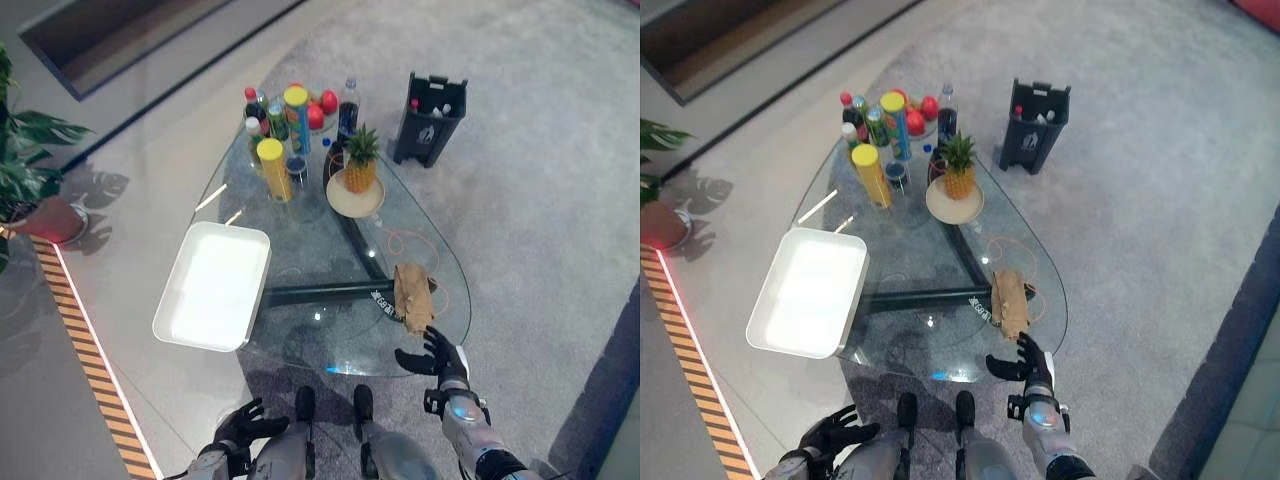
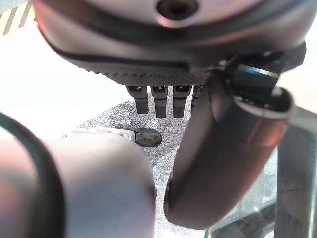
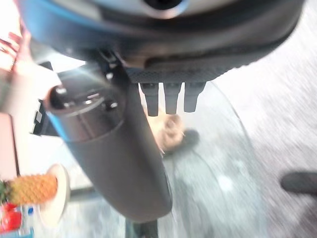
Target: Wipe the table with a cloth and put it in the basket.
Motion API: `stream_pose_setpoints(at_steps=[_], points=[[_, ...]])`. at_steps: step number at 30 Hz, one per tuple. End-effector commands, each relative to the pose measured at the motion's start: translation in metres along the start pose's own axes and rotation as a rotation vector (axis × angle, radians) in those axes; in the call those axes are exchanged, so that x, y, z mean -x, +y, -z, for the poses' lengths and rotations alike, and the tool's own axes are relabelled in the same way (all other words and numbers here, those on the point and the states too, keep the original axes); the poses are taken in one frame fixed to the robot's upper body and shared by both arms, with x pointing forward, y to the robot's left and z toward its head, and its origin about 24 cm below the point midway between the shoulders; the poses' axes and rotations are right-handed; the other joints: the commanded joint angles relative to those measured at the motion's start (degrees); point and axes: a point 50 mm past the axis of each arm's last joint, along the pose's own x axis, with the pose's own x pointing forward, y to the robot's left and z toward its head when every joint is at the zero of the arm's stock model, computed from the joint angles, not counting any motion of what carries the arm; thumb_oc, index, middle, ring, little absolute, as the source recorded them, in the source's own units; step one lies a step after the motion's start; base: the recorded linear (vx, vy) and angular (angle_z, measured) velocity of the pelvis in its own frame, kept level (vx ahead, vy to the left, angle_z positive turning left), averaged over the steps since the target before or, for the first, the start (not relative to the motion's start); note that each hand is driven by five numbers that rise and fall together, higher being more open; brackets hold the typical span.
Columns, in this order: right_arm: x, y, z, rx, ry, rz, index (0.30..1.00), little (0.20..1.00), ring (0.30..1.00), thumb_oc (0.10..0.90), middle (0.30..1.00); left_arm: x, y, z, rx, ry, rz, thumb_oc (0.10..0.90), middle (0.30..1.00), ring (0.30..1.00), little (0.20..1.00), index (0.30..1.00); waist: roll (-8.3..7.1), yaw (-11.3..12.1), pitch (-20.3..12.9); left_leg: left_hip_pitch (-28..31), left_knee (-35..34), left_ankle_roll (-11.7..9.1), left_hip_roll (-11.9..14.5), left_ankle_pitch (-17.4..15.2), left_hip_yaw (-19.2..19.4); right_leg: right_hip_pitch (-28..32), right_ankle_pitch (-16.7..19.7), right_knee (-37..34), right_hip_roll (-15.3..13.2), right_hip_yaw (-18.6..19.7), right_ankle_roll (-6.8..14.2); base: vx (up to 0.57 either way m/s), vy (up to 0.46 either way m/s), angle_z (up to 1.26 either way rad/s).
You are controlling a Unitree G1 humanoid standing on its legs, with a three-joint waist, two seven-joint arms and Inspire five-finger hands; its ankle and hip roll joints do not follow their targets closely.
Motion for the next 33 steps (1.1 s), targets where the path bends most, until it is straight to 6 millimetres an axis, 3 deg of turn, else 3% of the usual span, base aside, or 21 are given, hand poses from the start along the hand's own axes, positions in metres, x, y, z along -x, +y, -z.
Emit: stream_pose_setpoints(at_steps=[1,7,12,18,23,33], points=[[-0.003,-0.001,-0.067,0.005,-0.315,0.122,0.9,0.9,0.9,0.8,0.9,-0.002,-0.02,0.001,0.021,-0.023,0.034,0.8,0.9,0.9,0.9,0.9,-0.17,-0.53,0.58,-5.05,9.23,1.91,-2.38,-6.72,0.09,-6.78,-3.28,9.32,-0.4,0.18,1.1,-0.07,0.025,-0.07],[0.001,-0.001,-0.117,-0.02,-0.527,0.27,0.9,0.9,0.9,0.8,0.9,-0.006,-0.033,-0.019,0.033,-0.108,0.072,0.8,0.9,0.9,0.9,0.9,0.47,-0.93,4.74,-11.36,13.94,1.85,-2.76,-6.65,-0.57,-13.21,-3.89,14.24,-0.36,-0.2,0.46,-0.06,0.047,-0.07],[0.002,-0.004,-0.144,-0.046,-0.622,0.327,0.9,0.9,0.9,0.8,0.9,-0.008,-0.044,-0.034,0.043,-0.167,0.099,0.8,0.9,0.9,0.9,0.9,1.03,-0.91,7.56,-16.51,17.72,1.78,-3.26,-6.73,-0.78,-17.84,-3.96,16.9,-0.53,-0.64,0.06,-0.06,0.051,0.0],[0.003,0.001,-0.164,-0.045,-0.677,0.324,0.9,0.9,0.9,0.8,0.9,-0.008,-0.051,-0.049,0.099,-0.236,0.121,0.8,0.9,0.9,0.9,0.9,1.67,-0.69,7.56,-22.57,19.47,1.87,-3.57,-6.12,-0.71,-23.81,-3.69,18.72,-0.57,-0.89,-0.2,-0.03,0.041,0.02],[0.004,0.008,-0.182,-0.036,-0.729,0.344,0.9,0.9,0.9,0.8,0.9,-0.007,-0.069,-0.071,0.139,-0.305,0.158,0.8,0.9,0.9,0.9,0.9,2.28,0.09,7.56,-29.35,21.45,2.03,-4.14,-5.23,-0.72,-30.84,-3.11,21.55,-1.19,-2.13,-0.08,-0.02,0.028,0.04],[-0.002,-0.001,-0.209,-0.08,-0.764,0.437,0.9,0.9,0.9,0.8,0.9,-0.006,-0.073,-0.076,0.165,-0.315,0.173,0.8,0.9,0.9,0.9,0.9,3.09,1.21,7.56,-35.55,24.42,2.0,-4.61,-5.32,-1.47,-36.84,-2.77,23.96,-1.71,-2.79,0.02,0.01,0.017,0.03]])
